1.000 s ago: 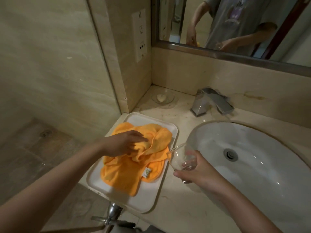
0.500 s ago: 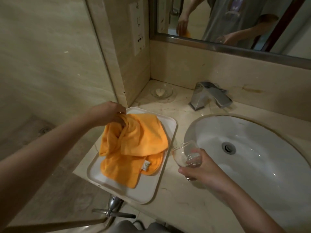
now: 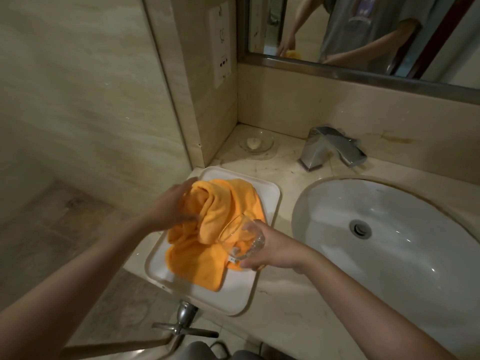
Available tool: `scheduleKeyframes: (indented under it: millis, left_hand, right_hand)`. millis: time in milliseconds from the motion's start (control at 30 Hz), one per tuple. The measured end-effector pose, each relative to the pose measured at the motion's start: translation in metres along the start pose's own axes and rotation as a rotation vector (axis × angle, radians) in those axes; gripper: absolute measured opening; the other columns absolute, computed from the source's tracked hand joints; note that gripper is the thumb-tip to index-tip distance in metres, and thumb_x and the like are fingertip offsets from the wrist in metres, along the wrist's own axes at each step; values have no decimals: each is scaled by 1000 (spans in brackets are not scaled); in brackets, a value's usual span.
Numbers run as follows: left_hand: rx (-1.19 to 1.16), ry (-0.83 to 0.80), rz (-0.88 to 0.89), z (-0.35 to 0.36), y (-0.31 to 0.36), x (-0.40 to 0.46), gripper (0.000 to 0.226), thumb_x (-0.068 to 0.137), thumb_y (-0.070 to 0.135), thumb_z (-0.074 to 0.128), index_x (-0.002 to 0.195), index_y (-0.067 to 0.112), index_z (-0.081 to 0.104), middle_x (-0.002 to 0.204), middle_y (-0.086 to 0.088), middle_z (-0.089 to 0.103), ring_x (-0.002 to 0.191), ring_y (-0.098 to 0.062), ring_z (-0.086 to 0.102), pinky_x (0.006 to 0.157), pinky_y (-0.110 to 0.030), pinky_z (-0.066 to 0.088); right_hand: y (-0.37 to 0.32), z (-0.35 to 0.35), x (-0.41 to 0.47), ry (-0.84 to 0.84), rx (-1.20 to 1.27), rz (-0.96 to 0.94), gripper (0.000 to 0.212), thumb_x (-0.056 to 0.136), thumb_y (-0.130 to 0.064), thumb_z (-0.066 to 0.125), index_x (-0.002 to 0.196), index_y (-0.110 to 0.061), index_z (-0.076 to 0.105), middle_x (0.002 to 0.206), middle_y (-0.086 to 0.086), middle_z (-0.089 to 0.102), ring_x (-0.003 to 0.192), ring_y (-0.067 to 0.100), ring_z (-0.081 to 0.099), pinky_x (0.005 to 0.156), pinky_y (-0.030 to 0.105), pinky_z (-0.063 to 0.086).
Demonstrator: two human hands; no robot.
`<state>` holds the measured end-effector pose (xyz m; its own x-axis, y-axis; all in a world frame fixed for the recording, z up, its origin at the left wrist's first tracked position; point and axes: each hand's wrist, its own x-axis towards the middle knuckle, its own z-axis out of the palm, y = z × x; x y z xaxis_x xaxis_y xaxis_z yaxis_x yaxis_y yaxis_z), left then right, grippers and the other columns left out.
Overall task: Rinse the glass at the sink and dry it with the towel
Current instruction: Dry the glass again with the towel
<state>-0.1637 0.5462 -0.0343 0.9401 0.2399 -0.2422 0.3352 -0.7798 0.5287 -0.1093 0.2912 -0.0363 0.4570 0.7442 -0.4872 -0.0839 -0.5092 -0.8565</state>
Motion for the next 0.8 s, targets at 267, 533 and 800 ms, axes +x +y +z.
scheduleKeyframes:
  millis: [267,533,800]
  left_hand:
    - [-146,364,-181,10,-16,-10,36,85,15,62,120,6,57,110,-17,64,105,-34,60,78,-34,45]
    - [-213,561,45,-64,64,-23,23,77,26,60,98,19,68,90,-5,63,91,-28,60,79,-38,48]
    - [-470,-217,199,-40,102,-48,28,84,19,66,111,26,63,106,9,67,93,-3,63,80,-15,50]
  right_hand:
    - [2,1,-1,14,28,45,67,71,-11,78,123,-28,39,109,-9,51,85,8,60,65,19,55]
    - [-16,7,-11,291,-16,-61,80,60,-31,84,125,-31,37,110,-9,55,93,10,63,75,31,57]
    - [-32,4,-24,393,-142,-155,71,62,-28,84,111,-39,34,104,-22,53,99,0,54,81,16,45]
